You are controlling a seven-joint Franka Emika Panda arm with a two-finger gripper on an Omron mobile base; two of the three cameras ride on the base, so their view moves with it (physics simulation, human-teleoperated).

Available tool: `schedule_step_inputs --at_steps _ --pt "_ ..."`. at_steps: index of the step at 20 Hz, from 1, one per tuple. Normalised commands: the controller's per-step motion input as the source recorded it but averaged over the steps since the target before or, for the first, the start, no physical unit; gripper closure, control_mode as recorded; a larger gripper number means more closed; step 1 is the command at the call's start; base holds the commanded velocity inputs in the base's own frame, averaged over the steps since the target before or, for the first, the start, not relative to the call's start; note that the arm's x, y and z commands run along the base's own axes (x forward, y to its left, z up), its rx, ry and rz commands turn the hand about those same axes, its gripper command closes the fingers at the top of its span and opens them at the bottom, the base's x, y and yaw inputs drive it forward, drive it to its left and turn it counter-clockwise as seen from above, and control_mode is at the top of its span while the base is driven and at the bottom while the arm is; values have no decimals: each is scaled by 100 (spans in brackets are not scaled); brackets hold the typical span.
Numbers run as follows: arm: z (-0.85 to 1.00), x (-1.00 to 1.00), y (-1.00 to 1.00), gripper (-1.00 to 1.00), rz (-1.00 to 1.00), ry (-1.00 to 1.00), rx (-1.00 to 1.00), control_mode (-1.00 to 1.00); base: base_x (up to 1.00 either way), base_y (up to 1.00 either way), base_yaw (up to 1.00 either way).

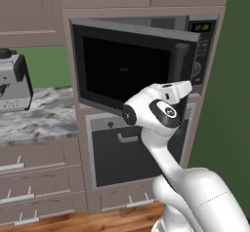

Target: Pick the mug from the counter and place it inside the microwave. Then close the microwave.

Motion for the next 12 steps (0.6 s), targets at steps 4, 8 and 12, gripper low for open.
schedule_step_inputs --at_steps 4,8,12 --pt "0 53 -29 -100 6 3 0 -100 0 0 0" --pt "0 60 -25 -100 6 6 0 -100 0 0 0" --pt "0 56 -14 -100 9 4 0 -100 0 0 0"
